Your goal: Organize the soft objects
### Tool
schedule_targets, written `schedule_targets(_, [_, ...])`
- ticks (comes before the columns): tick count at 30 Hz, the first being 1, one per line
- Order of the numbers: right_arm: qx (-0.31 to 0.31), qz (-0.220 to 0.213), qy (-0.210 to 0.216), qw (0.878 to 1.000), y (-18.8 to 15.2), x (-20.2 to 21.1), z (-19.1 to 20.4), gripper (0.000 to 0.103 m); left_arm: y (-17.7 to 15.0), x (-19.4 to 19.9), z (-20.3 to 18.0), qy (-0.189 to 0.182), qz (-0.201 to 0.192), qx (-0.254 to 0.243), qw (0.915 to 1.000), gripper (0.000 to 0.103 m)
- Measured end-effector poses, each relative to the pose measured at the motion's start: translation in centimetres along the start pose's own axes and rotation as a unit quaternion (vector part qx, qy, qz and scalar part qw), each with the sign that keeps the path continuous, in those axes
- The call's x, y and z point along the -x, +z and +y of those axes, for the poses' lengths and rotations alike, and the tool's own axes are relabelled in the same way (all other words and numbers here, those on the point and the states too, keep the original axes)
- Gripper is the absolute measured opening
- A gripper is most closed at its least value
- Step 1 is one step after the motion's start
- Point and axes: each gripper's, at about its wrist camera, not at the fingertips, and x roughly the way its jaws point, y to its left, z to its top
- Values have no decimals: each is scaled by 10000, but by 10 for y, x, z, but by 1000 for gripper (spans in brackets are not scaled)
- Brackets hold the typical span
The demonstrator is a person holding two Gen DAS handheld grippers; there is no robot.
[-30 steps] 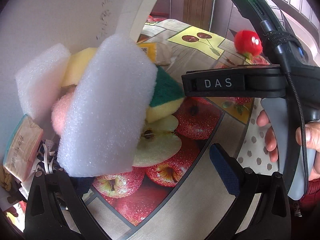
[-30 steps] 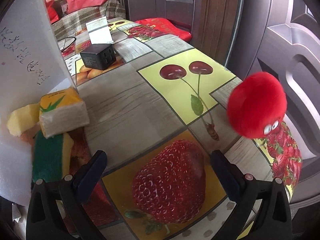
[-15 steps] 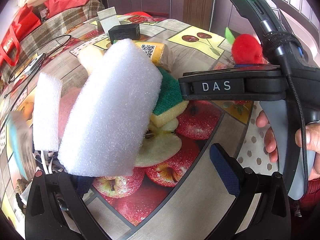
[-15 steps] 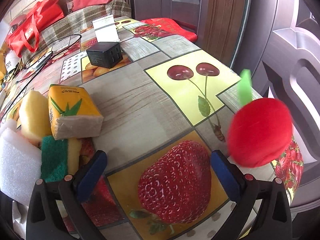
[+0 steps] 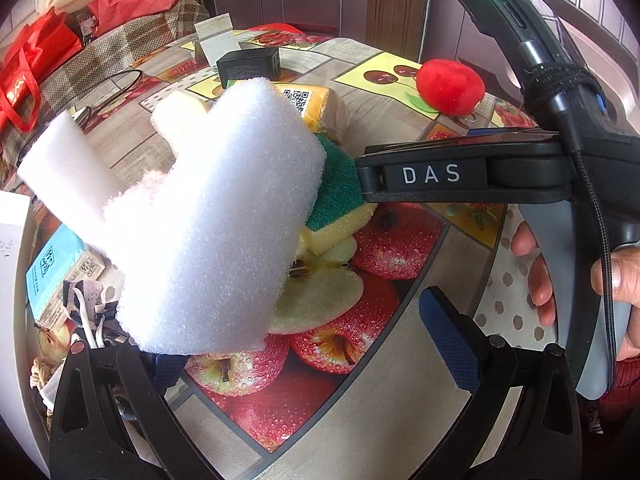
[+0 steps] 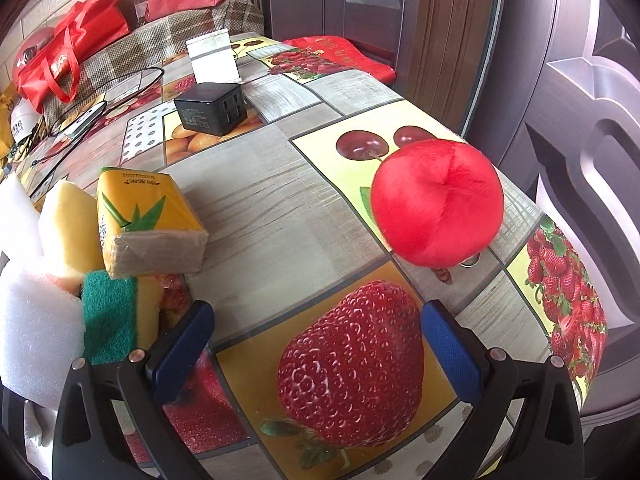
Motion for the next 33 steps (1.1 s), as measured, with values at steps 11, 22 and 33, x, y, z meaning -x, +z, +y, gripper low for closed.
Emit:
schedule_targets(11, [10,-2,22,10000,0,-1,1,103,1,0,1,-4,1,5,10000,102])
schedule_targets(22, [27,2,9,10000,1,-1,2,103,1,0,1,-2,1,2,10000,102])
schedule_targets(33, [30,3,10,10000,1,-2,2,103,1,0,1,-1,0,1,10000,102])
